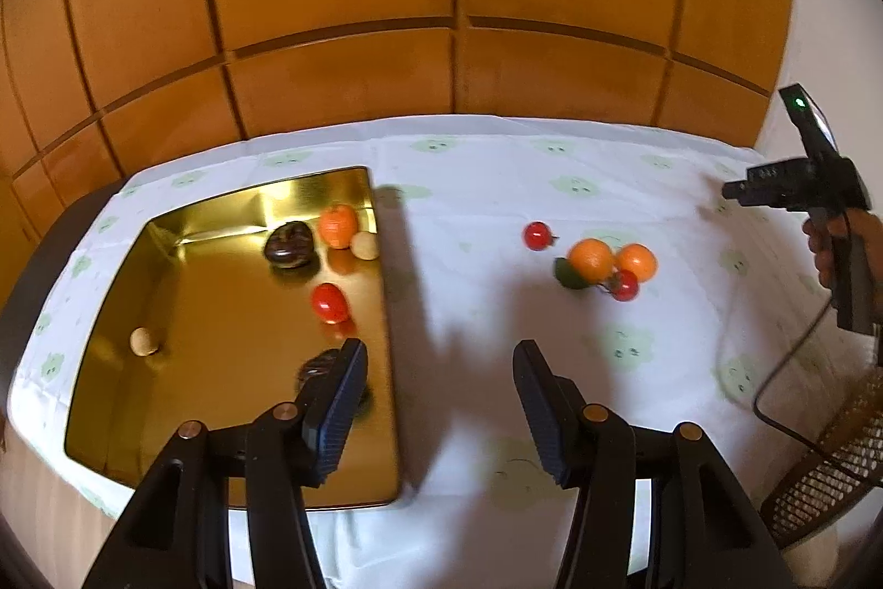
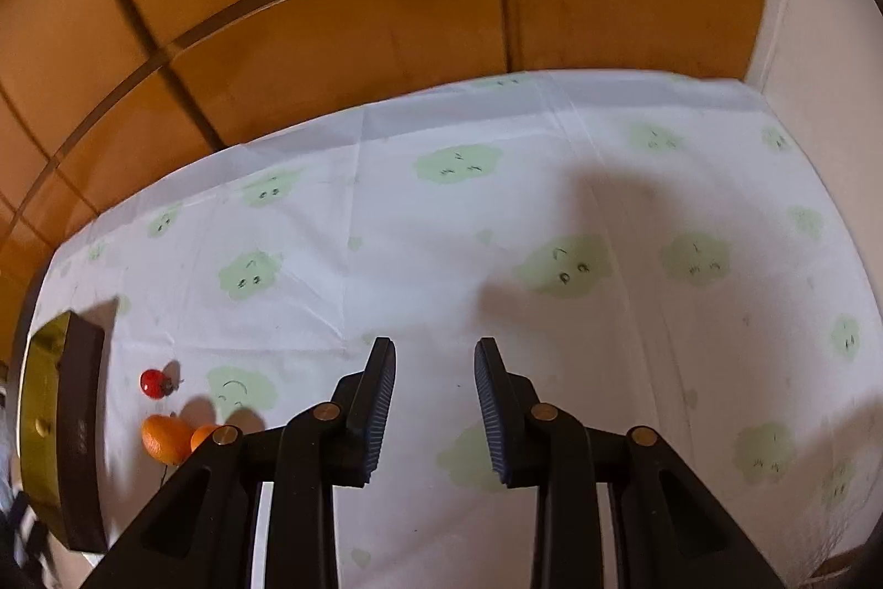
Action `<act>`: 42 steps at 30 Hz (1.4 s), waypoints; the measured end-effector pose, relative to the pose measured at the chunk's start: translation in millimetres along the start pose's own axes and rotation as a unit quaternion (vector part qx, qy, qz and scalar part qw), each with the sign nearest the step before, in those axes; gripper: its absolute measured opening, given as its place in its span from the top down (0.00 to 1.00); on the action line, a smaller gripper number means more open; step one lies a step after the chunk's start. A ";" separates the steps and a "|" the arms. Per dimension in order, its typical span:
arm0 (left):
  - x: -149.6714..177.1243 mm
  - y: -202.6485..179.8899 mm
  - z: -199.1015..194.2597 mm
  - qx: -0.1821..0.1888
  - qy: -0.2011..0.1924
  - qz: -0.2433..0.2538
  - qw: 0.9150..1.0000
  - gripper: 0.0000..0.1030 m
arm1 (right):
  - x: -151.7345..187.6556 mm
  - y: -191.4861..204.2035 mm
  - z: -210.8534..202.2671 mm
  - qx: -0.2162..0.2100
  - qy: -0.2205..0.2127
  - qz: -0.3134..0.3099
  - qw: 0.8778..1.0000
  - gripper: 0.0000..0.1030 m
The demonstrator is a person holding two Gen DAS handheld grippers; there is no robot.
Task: Organize fruits
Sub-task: 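Move the left tool out of the tray to a red tomato on the table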
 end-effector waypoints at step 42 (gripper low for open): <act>-52.6 -56.0 120.3 0.107 0.104 -0.071 0.986 0.51 | -2.2 7.5 -5.1 -0.036 0.005 0.013 0.999 0.71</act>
Point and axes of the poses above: each gripper's, at about its wrist camera, not at the fingertips, and z roughly the way its jaws point, y to its left, x to its underside, the point moved 10 cm from there along z, roughly the way its jaws point, and after that the axes turned 2 degrees about z, right-handed, at the moved point
